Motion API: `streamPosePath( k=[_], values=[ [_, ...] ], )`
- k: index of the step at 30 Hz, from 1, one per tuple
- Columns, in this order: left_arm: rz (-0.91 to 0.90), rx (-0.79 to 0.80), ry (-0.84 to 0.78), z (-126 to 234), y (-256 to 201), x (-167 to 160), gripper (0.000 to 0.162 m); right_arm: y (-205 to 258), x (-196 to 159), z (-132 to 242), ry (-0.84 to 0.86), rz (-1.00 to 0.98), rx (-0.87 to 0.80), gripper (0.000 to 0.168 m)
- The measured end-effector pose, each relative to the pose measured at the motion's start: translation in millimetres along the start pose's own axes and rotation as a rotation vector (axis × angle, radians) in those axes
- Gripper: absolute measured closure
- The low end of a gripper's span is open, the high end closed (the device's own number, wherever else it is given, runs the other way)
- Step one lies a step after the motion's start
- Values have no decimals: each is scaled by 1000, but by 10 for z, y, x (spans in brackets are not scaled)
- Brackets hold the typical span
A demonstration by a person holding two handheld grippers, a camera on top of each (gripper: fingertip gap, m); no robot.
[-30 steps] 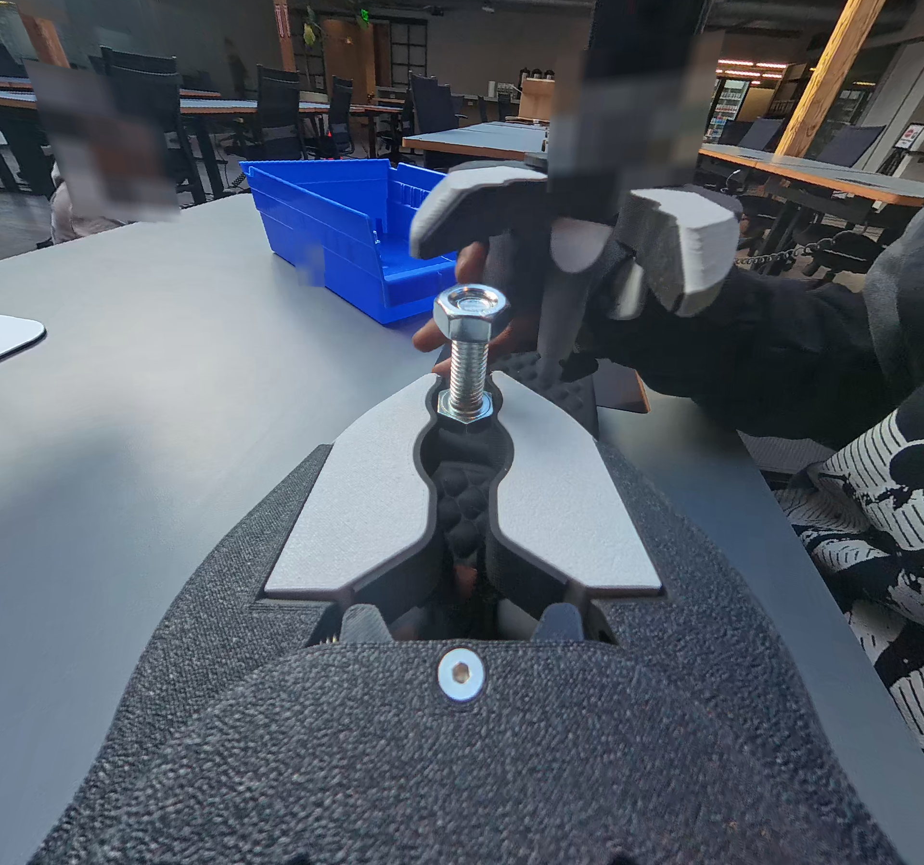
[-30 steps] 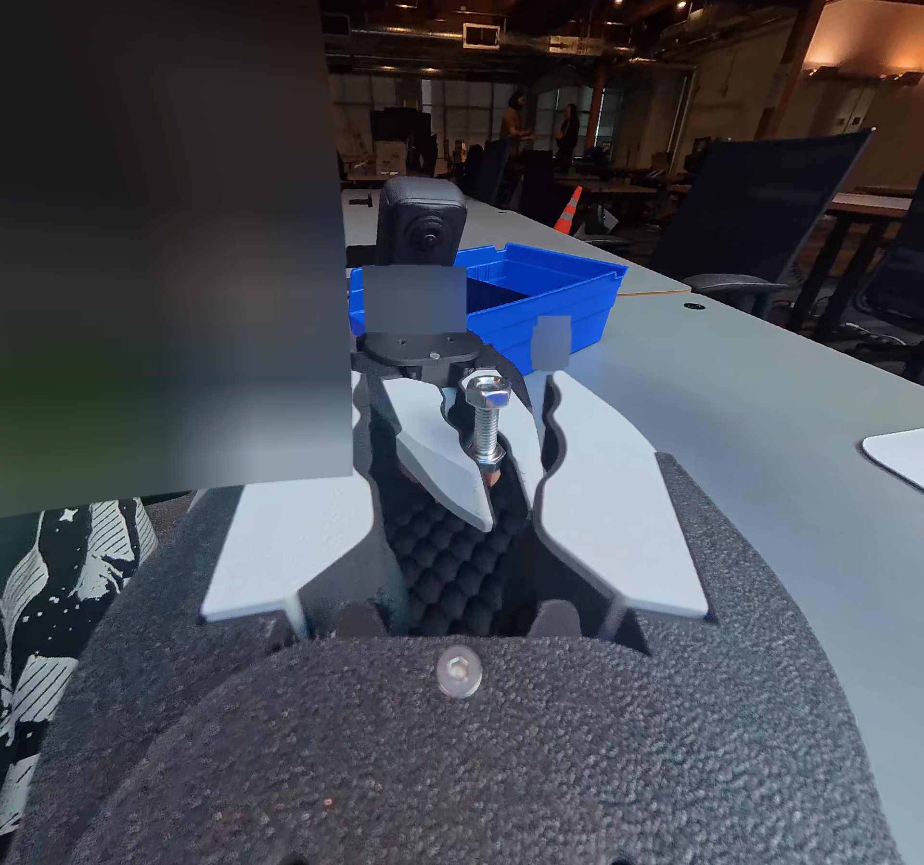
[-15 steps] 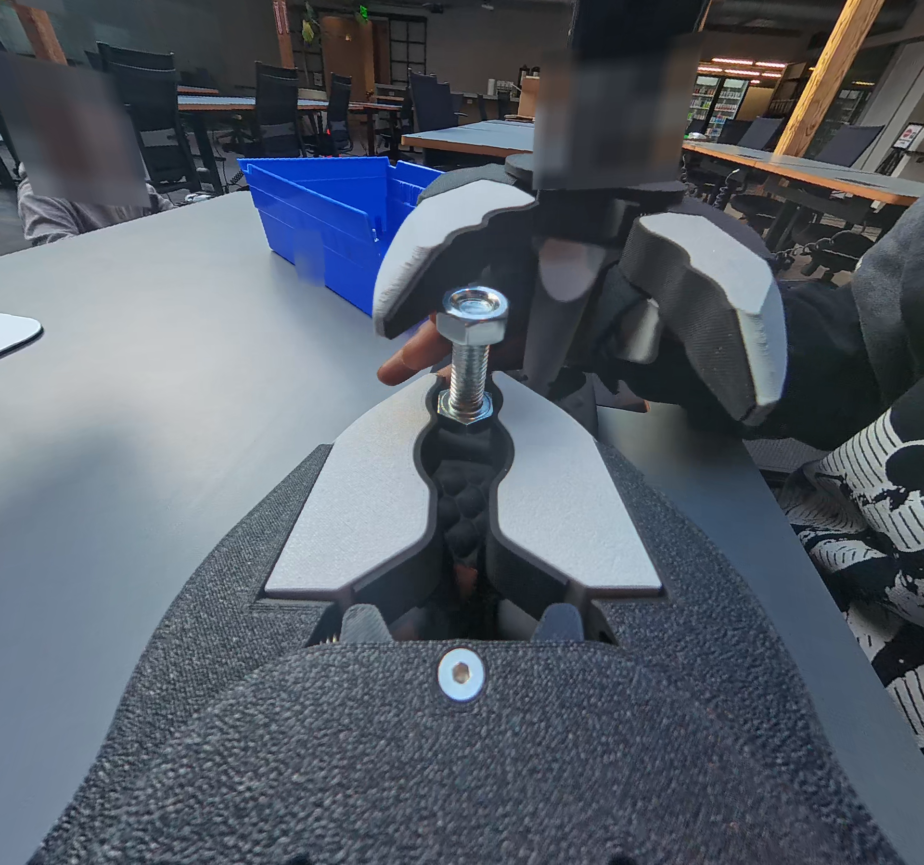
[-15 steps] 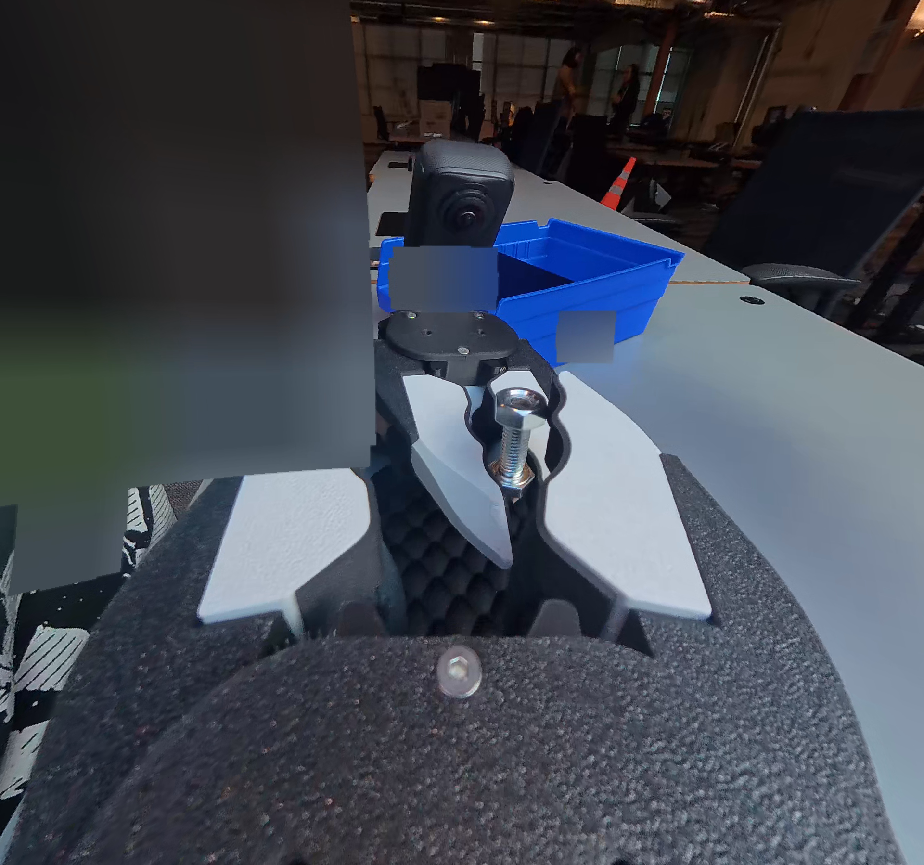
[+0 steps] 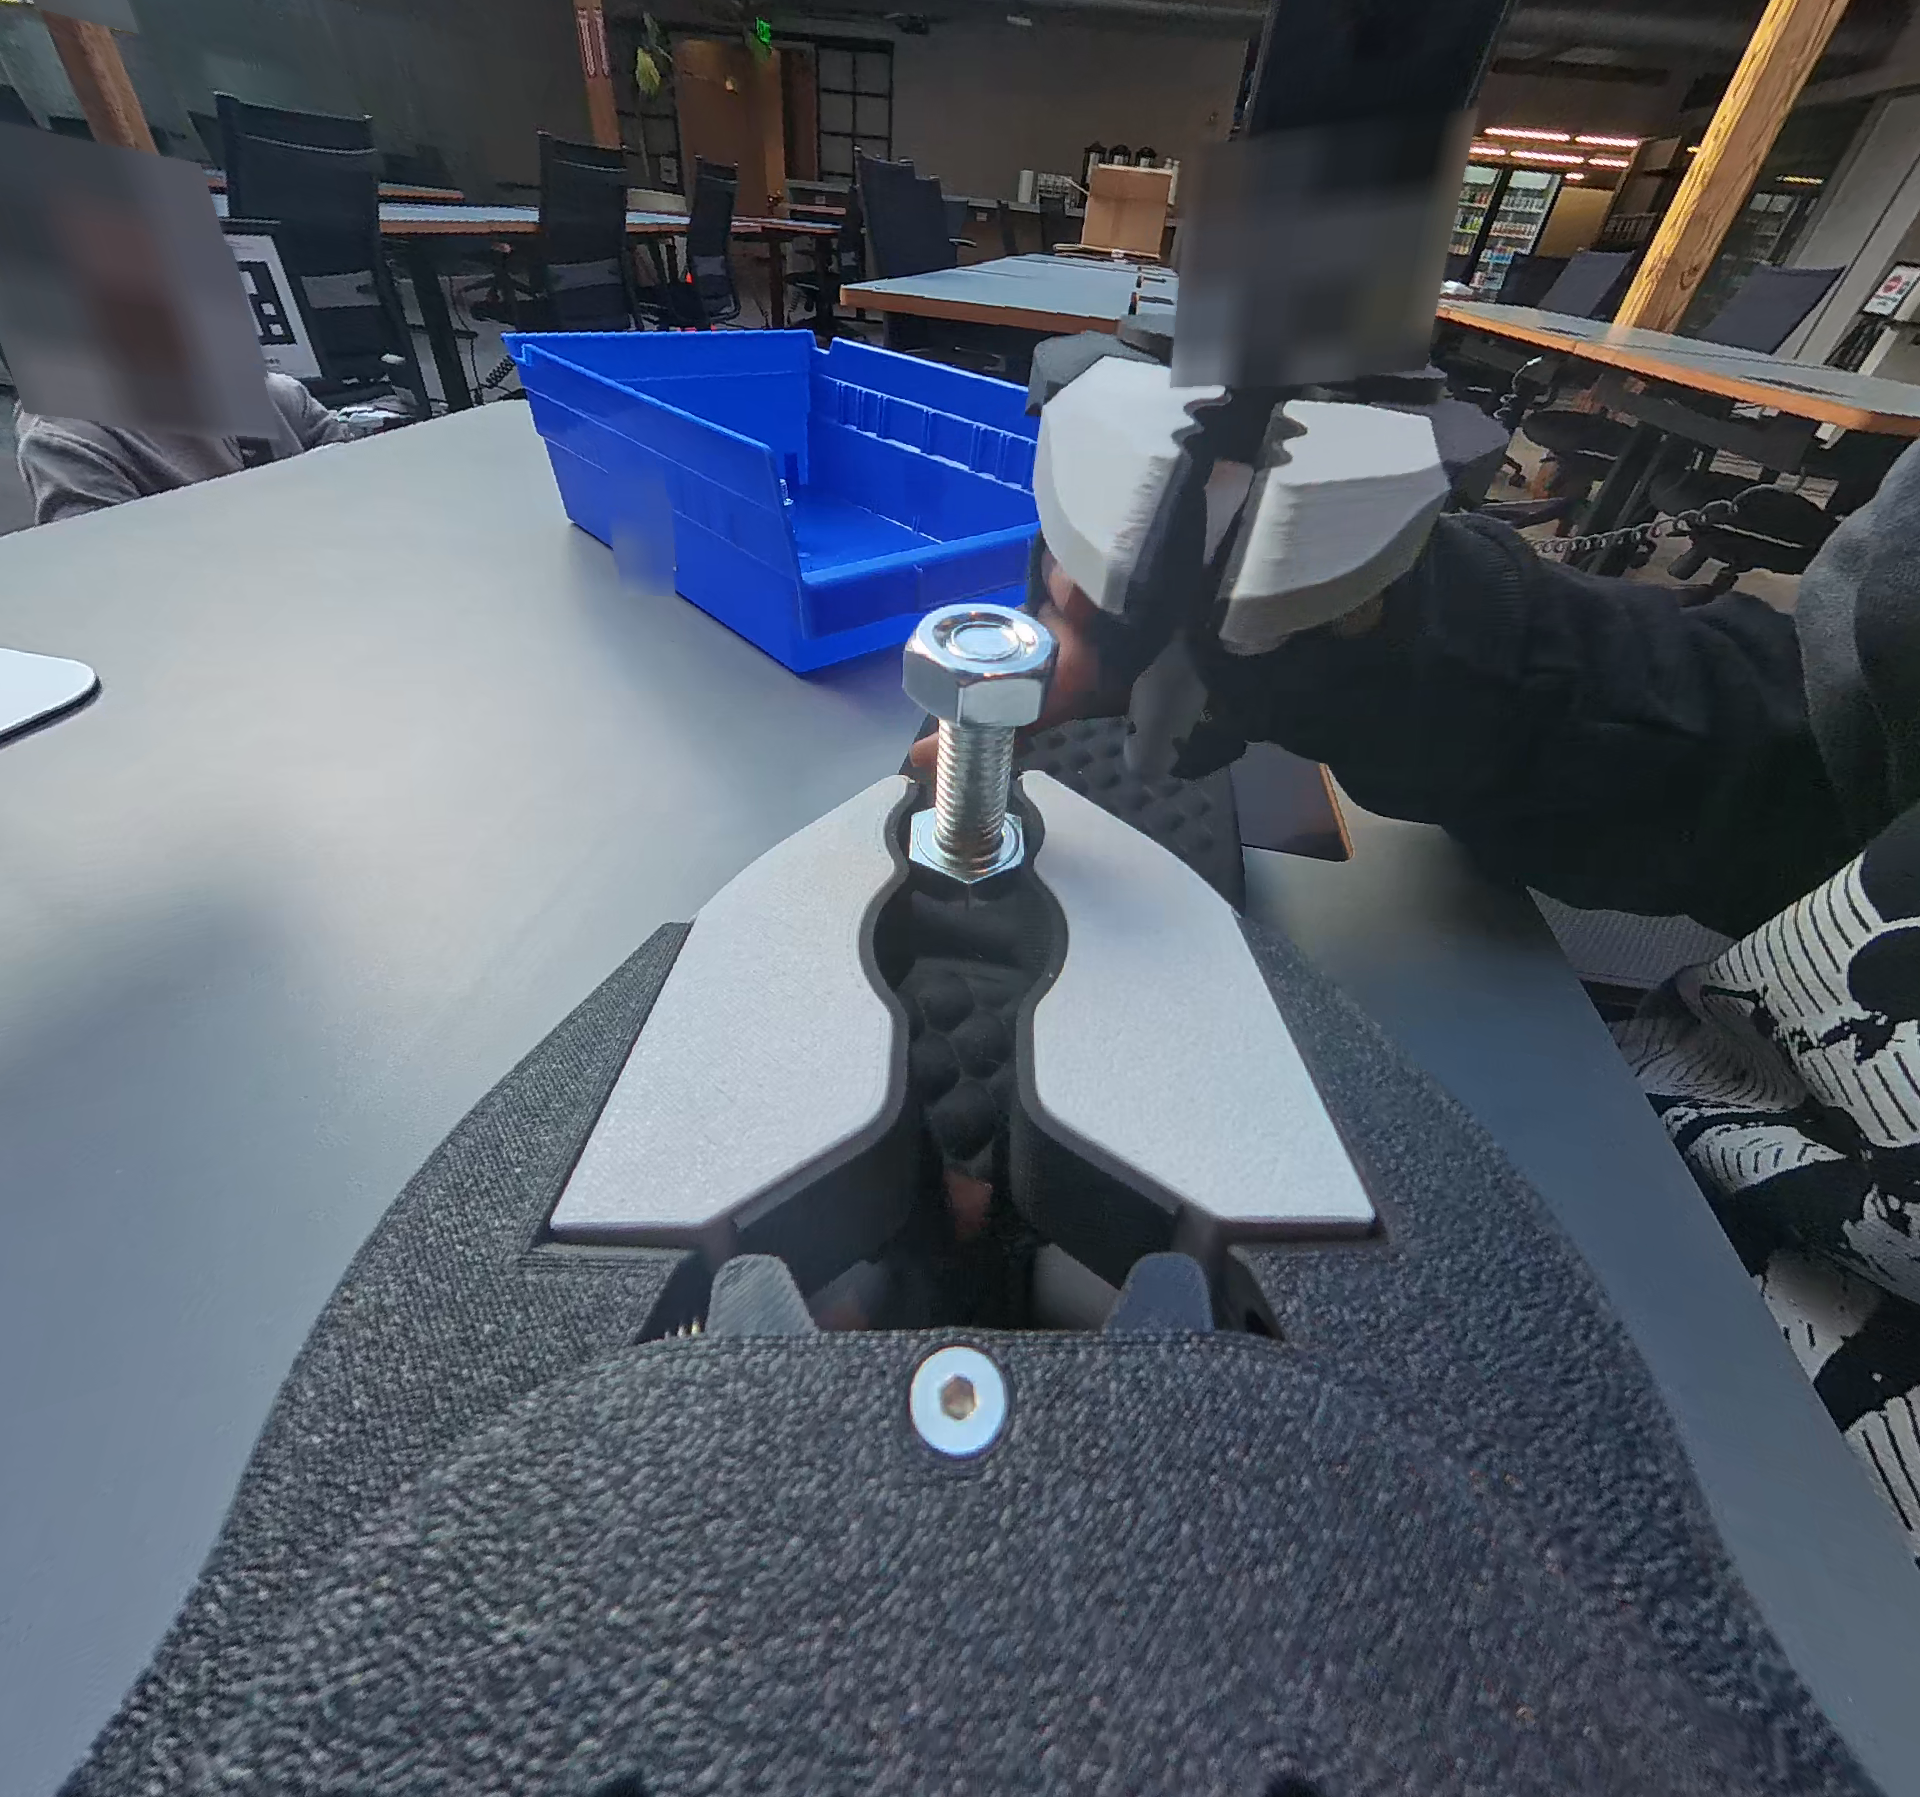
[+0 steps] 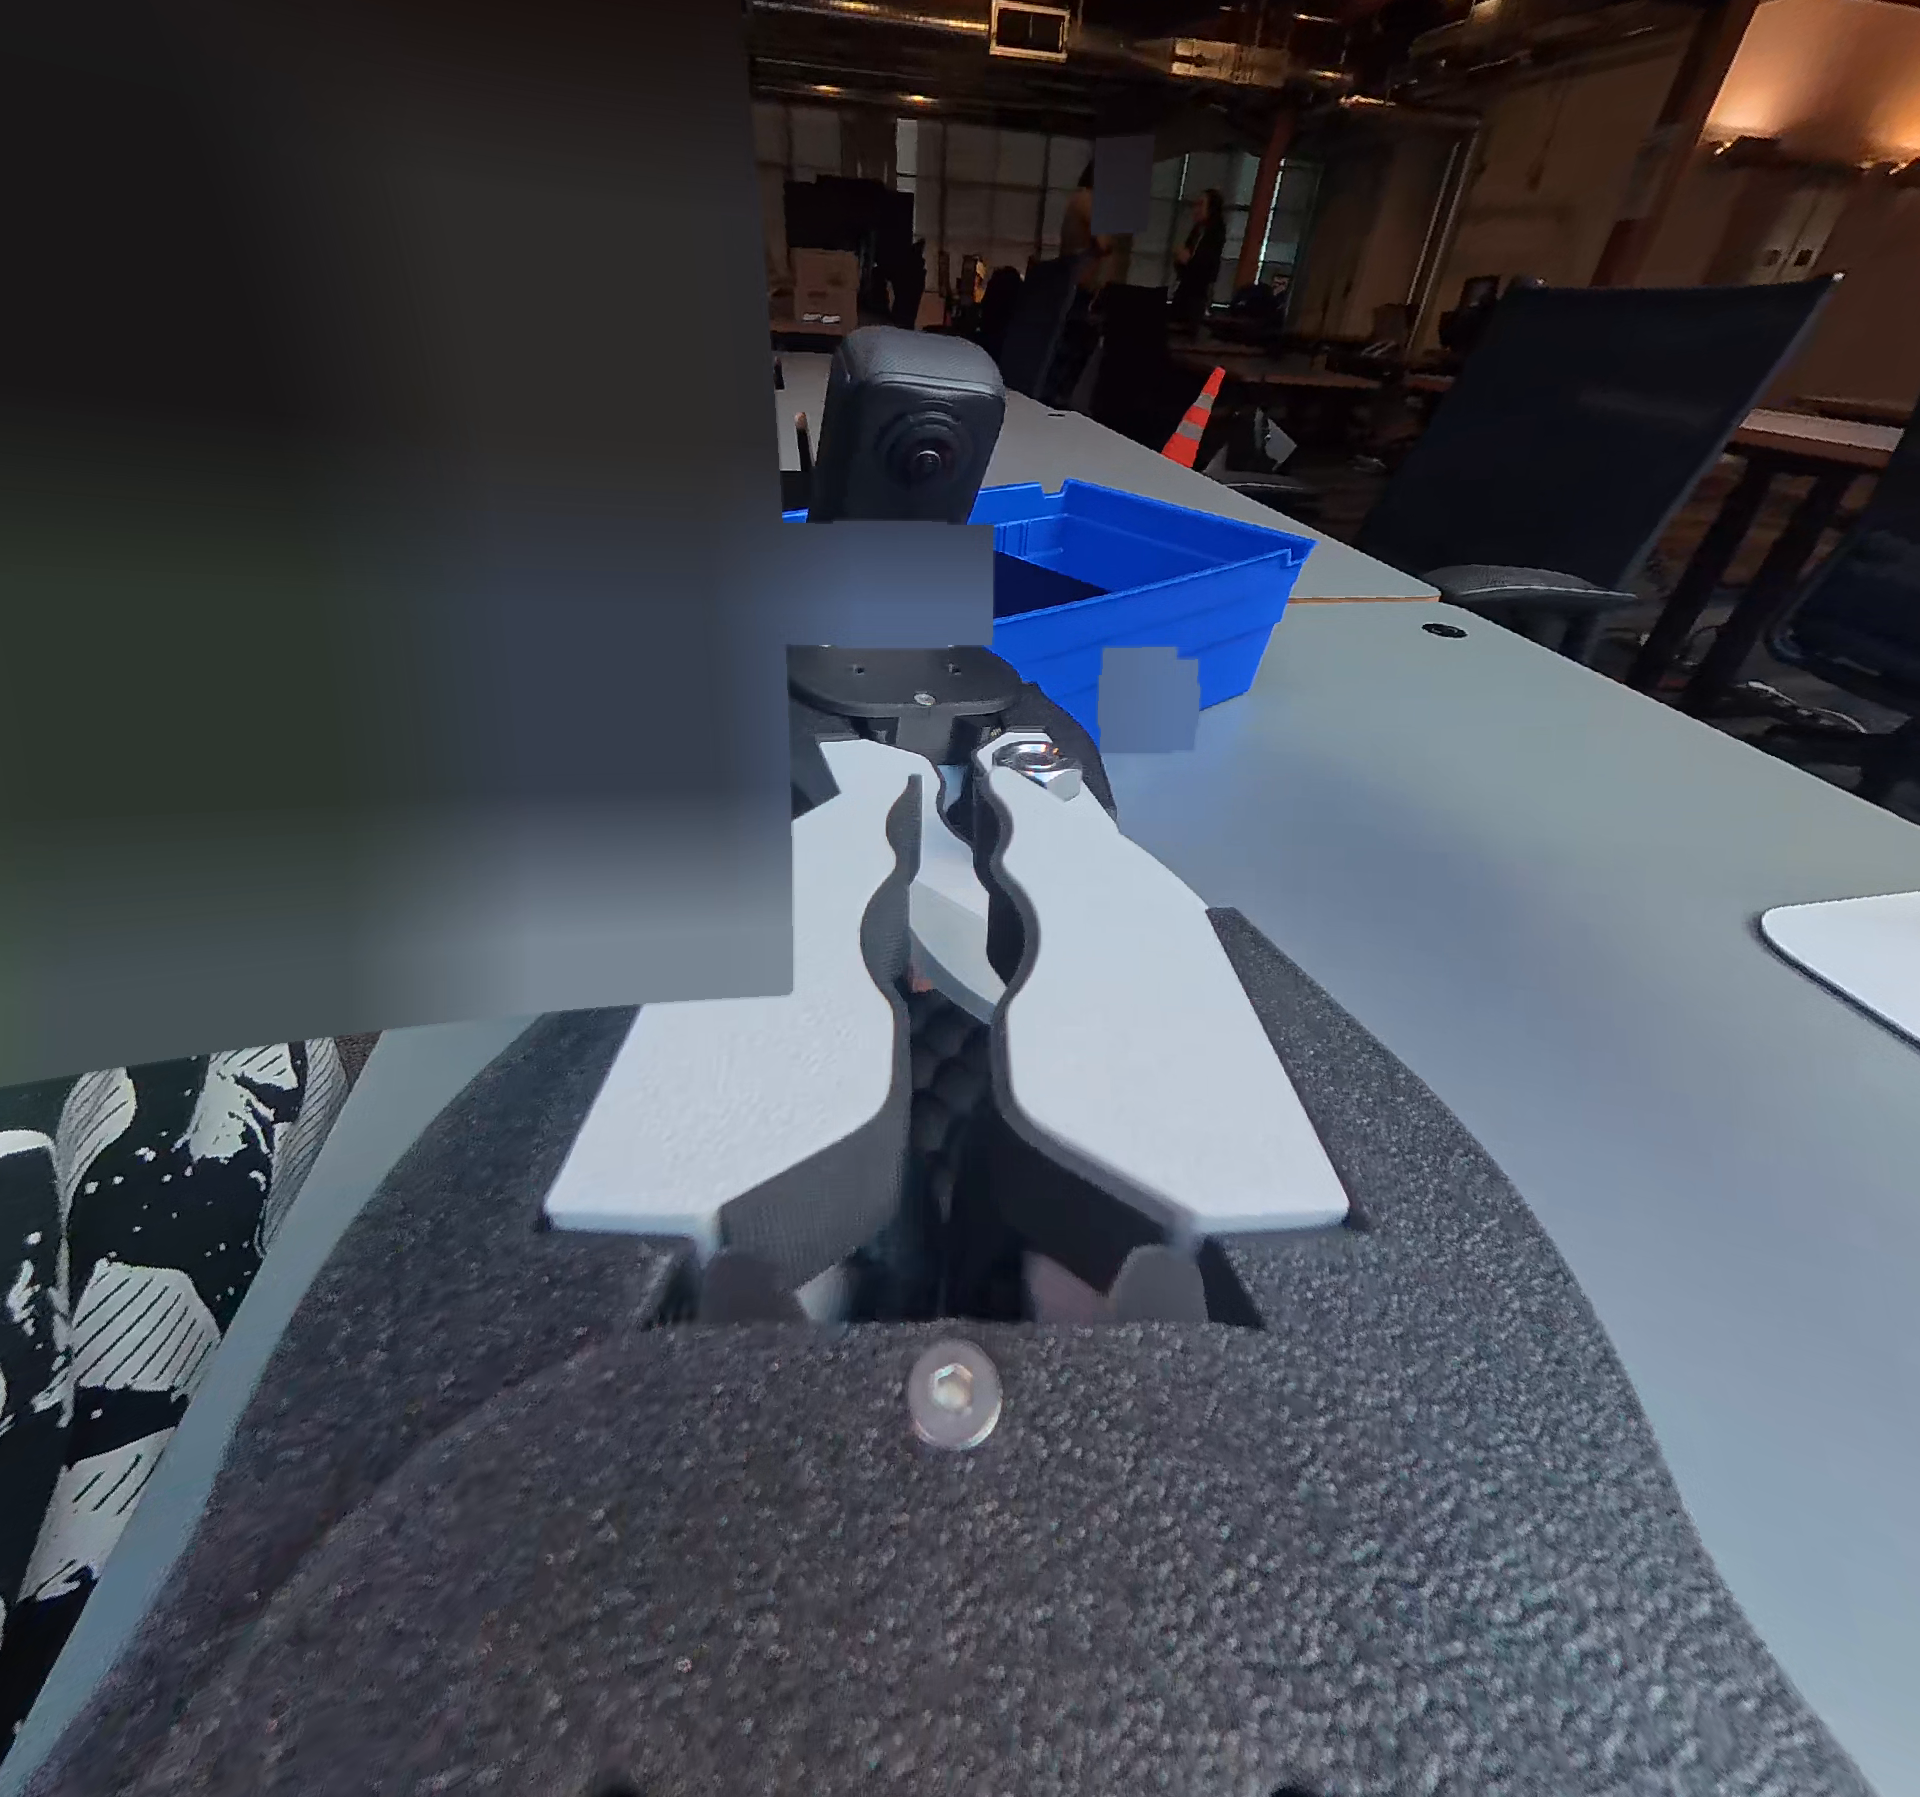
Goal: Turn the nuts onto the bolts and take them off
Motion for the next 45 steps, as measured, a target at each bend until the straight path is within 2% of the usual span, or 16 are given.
streamPosePath(
  k=[2, 6, 10, 15, 22, 28, 32, 35, 36, 40, 45],
  values=[
    [-2, -1, 1, -1, -3, 0, 147, -37, 4, -2, -13, 0, -24, 151],
    [-3, -4, 3, -4, -6, -1, 147, -82, -38, -131, 7, -32, -10, 101],
    [-6, -7, 6, -7, -10, -3, 147, -49, -100, -320, 48, -16, 64, 92],
    [-3, -5, 6, -9, -8, -4, 147, -8, -104, -439, 64, 1, 114, 93],
    [-1, -2, 2, -6, -6, -2, 147, -18, -76, -283, 49, -2, 60, 106],
    [-1, 0, 1, -5, -7, 0, 147, -15, -45, -114, 36, 4, 8, 126],
    [-1, 2, 0, -5, -6, 0, 147, 18, -25, -38, 25, 12, 27, 156],
    [-2, 3, 0, -4, -8, 0, 147, -1, -12, -6, 11, 19, 1, 158],
    [-2, 3, 0, -4, -7, 0, 147, -18, -13, -6, 2, 17, -11, 153],
    [-3, 0, 3, -6, -10, -1, 147, -66, -58, -116, 6, -11, -19, 105],
    [-5, -3, 5, -8, -12, -3, 147, -33, -123, -352, 38, -9, 65, 88]
  ],
)
Point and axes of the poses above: each gripper's, where its closed fingertips meet, z back along the fingers, x out of its top, y = z × x across the jaws, the point moved 9 cm from there along z, back along the fingers, and after that the axes turned 7 degrees about -y, right-handed, at the moved point
